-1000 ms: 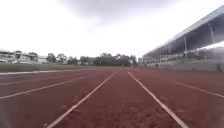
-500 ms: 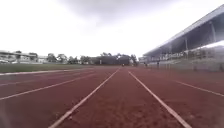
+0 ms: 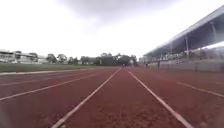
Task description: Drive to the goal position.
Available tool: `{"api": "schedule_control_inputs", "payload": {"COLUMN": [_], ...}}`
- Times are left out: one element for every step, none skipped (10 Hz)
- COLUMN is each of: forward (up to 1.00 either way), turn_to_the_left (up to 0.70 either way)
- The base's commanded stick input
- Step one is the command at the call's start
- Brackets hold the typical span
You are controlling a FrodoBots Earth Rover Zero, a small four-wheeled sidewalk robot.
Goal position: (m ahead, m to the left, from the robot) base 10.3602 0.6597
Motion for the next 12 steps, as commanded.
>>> {"api": "schedule_control_inputs", "payload": {"forward": [0.45, 0.45, 0.45, 0.45, 0.45, 0.45, 0.45, 0.45, 0.45, 0.45, 0.45, 0.45], "turn_to_the_left": [0.0, 0.0, 0.0, 0.0, 0.0, 0.0, 0.0, 0.0, 0.0, 0.0, 0.0, 0.0]}}
